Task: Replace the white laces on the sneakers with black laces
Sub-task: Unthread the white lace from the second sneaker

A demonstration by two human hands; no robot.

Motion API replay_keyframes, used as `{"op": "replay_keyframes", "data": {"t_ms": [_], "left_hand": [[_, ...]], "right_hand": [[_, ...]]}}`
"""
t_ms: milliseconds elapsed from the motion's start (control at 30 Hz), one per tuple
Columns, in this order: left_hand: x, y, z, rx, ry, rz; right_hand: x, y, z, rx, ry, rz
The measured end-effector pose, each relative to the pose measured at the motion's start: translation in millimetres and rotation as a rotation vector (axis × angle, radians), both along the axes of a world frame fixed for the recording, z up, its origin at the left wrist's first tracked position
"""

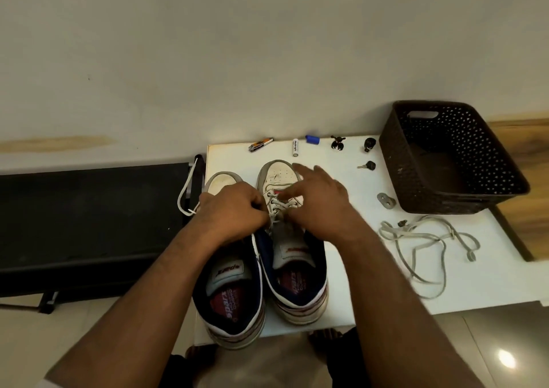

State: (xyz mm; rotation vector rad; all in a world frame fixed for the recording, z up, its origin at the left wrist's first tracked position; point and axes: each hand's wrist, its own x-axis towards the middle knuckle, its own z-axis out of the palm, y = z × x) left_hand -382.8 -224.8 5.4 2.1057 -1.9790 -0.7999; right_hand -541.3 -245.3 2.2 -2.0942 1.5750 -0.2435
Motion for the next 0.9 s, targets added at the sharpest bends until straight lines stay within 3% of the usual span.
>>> {"op": "replay_keyframes", "data": {"t_ms": [67,233,400,433,500,633,700,733,800,900], "left_hand": [[-1.6,0.3,-0.6,-0.004,-0.006,0.009],[-1.8,2.0,-1.8,0.010,-0.010,0.015],[-6.6,1.1,-1.7,0.020,-0.027,0.021],[-6.6,1.7,-2.0,0.017,-0.029,0.019],[-5.0,2.7,-3.6,0.001,0.024,0.016],[-3.4,4.1,-3.1,-0.045,0.238,-0.037],[-6.6,3.1,-2.4,-0.040,0.231,-0.049],[-9.0,2.8,-2.0,-0.033,0.215,-0.047],[-11.9,2.2,-1.5,-0.024,0.203,-0.013],[-12.5,-0.5,-3.9,-0.031,0.207,0.074]], "right_hand": [[8.1,2.2,-5.3,0.022,0.163,0.041],[-11.1,-6.8,1.8,0.025,0.001,-0.117],[4.2,5.0,-1.1,0.133,0.205,0.084],[4.1,3.9,-3.6,0.126,0.173,0.077],[-2.5,-1.5,3.1,0.089,-0.153,-0.109],[-30.0,-12.1,26.6,0.019,-1.152,-0.835],[-43.4,-14.3,29.4,-0.024,-1.467,-1.054],[-48.4,-15.8,27.5,-0.038,-1.510,-1.083],[-49.0,-19.3,20.2,-0.036,-1.350,-1.038],[-37.2,-17.4,5.4,-0.125,-0.583,-0.734]]}}
